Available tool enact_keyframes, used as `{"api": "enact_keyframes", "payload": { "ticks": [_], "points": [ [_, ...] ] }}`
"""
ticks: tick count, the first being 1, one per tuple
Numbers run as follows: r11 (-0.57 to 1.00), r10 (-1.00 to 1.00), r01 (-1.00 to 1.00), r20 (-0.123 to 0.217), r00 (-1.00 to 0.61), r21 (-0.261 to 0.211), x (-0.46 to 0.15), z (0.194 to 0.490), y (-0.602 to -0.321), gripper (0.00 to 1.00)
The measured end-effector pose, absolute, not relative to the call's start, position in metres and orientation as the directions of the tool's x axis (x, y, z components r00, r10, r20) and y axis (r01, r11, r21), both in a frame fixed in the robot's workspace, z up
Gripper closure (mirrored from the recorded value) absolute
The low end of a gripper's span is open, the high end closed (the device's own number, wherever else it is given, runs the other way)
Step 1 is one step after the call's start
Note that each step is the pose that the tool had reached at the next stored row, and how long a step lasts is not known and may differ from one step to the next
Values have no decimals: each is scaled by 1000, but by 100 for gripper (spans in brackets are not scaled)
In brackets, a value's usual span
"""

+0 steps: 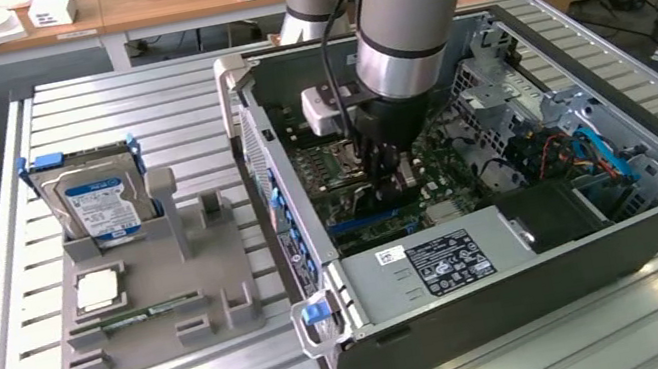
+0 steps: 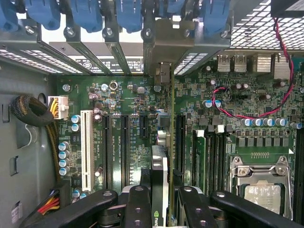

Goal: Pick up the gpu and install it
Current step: 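Insert the gpu into the slot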

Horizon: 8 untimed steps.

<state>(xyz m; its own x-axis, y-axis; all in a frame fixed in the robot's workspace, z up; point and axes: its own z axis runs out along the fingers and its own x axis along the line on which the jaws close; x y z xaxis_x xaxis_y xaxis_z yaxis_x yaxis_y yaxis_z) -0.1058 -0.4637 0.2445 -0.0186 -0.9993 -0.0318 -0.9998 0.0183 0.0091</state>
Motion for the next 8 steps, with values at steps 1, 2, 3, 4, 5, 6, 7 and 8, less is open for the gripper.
{"api": "enact_keyframes", "payload": {
  "ticks": [1, 2, 3, 4, 5, 6, 7, 8],
  "points": [
    [18, -999, -1000, -32, -19, 9, -106, 244, -464, 73],
    [18, -999, -1000, -32, -19, 9, -106, 244, -464, 73],
    [18, -999, -1000, -32, -19, 9, -106, 244, -464, 73],
    [18, -999, -1000, -32, -19, 9, -106, 243, -464, 73],
    [18, -999, -1000, -32, -19, 9, -106, 243, -464, 73],
    [18, -999, -1000, -32, -19, 9, -106, 243, -464, 73],
    [18, -999, -1000, -32, -19, 9, -106, 243, -464, 73],
    [18, -999, -1000, -32, -19, 9, -106, 243, -464, 73]
  ]
}}
